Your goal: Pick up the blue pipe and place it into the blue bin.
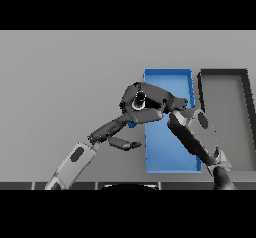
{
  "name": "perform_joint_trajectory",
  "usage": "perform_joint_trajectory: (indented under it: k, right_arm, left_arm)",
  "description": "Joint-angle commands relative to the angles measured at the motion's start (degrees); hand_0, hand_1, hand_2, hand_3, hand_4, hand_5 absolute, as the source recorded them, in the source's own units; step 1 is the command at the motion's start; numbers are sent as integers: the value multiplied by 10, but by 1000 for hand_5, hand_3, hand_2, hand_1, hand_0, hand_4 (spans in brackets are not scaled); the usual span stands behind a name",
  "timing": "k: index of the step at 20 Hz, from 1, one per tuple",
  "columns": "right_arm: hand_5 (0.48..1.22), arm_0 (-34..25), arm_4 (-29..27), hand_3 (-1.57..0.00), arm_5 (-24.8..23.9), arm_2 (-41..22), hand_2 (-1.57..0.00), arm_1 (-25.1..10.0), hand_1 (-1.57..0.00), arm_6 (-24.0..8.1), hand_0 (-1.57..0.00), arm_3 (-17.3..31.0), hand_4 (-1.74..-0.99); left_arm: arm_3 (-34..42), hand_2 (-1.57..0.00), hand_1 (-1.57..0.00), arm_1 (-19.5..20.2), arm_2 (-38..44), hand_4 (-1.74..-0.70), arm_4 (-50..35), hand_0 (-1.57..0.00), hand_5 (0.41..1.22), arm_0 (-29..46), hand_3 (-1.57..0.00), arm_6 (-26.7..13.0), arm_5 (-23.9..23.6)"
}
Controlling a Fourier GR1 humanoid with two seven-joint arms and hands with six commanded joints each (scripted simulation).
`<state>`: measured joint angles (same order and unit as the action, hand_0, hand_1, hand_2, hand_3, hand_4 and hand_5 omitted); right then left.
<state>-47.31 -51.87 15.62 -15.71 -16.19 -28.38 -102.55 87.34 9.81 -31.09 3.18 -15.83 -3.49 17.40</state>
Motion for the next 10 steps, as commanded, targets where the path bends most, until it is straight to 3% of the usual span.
perform_joint_trajectory:
  k: [1, 3, 6, 7, 10]
  right_arm:
    - [1141, -27, -23, -1571, -12, 19, -1571, -7, -1571, -2, -1571, 11, -1707]
    - [1127, -76, -10, -1571, -12, 46, -1571, -24, -1571, 19, -1571, 45, -1720]
    - [1110, -129, 14, -1571, -53, 88, -1571, -48, -1571, 27, -1571, 99, -1730]
    - [1117, -142, 27, -1571, -59, 97, -1571, -56, -1571, 45, -1571, 128, -1732]
    - [1135, -138, 55, -1571, -75, 113, -1571, -89, -1571, 46, -1571, 202, -1736]
  left_arm:
    - [4, 0, 0, 5, 3, -917, -2, 0, 503, 1, 0, 0, 1]
    - [12, 0, 0, 5, 2, -912, -1, 0, 502, 1, 0, 2, -2]
    - [14, 1, 1, 5, 2, -903, -1, 1, 495, -3, 1, 0, 0]
    - [18, 1, 1, 5, 0, -906, -7, 1, 492, 2, 1, -5, 4]
    - [15, 1, 1, 11, 6, -911, -11, 1, 490, 5, 1, 3, 7]
